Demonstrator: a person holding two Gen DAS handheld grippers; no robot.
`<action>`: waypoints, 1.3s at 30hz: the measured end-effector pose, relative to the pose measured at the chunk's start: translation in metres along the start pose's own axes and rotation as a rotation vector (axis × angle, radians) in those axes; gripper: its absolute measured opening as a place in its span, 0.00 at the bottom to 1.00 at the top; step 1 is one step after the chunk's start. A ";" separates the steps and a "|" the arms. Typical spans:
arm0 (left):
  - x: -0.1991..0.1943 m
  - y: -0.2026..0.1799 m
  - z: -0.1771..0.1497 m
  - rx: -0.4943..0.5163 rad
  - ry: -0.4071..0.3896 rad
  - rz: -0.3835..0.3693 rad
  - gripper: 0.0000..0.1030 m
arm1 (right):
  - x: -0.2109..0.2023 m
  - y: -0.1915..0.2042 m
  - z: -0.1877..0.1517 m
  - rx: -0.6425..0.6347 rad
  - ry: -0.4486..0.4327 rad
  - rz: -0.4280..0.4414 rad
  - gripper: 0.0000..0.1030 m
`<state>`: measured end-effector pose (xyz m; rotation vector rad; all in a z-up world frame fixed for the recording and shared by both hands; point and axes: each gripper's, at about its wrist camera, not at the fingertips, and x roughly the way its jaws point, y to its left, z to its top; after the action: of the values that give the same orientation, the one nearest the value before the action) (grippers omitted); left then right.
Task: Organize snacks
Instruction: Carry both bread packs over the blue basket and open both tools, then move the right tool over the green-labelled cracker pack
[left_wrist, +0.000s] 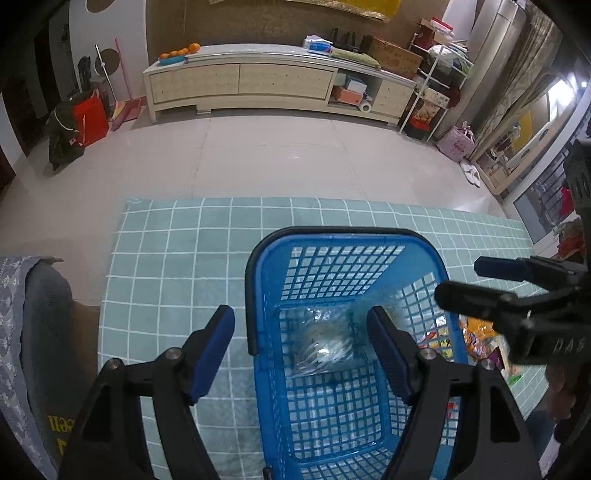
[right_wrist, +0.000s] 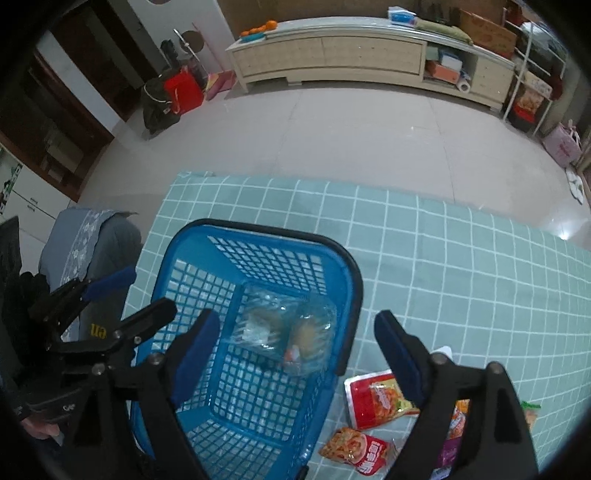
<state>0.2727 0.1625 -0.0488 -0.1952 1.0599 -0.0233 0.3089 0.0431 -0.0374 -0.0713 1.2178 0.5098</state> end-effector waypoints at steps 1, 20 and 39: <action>-0.002 0.000 -0.001 0.003 -0.002 0.004 0.70 | -0.001 -0.001 -0.001 0.000 0.000 -0.002 0.86; -0.064 -0.058 -0.039 0.040 -0.074 -0.027 0.70 | -0.072 -0.028 -0.060 -0.004 -0.034 -0.008 0.86; -0.082 -0.173 -0.082 0.232 -0.133 -0.044 0.82 | -0.142 -0.110 -0.154 0.071 -0.103 -0.060 0.86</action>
<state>0.1740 -0.0103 0.0123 -0.0099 0.9123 -0.1703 0.1839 -0.1516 0.0132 -0.0211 1.1288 0.4134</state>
